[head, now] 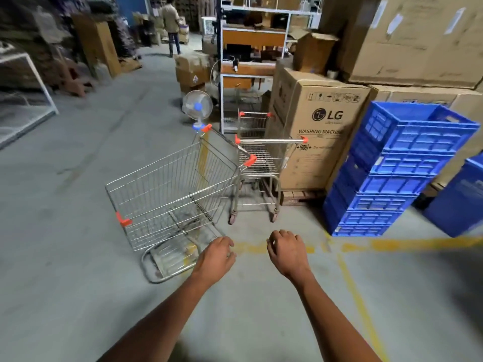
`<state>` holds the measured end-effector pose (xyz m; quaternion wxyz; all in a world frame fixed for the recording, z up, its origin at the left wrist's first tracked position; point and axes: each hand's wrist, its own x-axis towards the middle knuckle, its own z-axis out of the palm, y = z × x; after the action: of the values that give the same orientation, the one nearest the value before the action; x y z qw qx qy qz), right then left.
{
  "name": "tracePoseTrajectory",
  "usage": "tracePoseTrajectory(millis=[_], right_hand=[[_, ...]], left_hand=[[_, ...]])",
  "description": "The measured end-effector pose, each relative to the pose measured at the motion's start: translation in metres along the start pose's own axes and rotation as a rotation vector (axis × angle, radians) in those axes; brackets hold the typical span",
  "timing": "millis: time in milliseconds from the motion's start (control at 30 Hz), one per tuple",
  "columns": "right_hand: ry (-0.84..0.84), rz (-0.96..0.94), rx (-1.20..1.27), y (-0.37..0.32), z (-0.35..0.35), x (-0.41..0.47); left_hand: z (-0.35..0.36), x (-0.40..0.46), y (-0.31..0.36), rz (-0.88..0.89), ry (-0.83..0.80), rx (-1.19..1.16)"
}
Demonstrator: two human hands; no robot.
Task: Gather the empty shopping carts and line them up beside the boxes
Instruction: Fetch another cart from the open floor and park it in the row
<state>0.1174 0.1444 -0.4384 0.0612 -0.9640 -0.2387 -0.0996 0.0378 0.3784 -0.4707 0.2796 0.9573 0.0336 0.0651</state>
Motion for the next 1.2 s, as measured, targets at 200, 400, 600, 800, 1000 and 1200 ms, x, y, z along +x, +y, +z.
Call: tracePoseTrajectory(millis=[200, 400, 600, 800, 1000, 1200], right_hand=[[-0.001, -0.049, 0.040, -0.030, 0.029, 0.068], [-0.006, -0.082, 0.056, -0.018, 0.059, 0.146], [0.003, -0.132, 0.083, 0.032, 0.077, 0.247], [0.007, -0.219, 0.099, 0.092, 0.086, 0.362], [-0.003, -0.324, 0.199, 0.135, 0.090, 0.468], [-0.054, -0.475, 0.242, 0.143, 0.102, 0.565]], left_hand=[[-0.012, 0.042, -0.025, -0.095, 0.036, -0.068], [0.003, 0.114, -0.029, -0.119, 0.062, -0.091], [0.024, 0.227, -0.016, -0.120, 0.115, -0.141], [0.048, 0.374, 0.012, -0.180, 0.239, -0.207], [0.072, 0.482, 0.016, -0.337, 0.330, -0.237], [0.086, 0.563, -0.006, -0.529, 0.419, -0.248]])
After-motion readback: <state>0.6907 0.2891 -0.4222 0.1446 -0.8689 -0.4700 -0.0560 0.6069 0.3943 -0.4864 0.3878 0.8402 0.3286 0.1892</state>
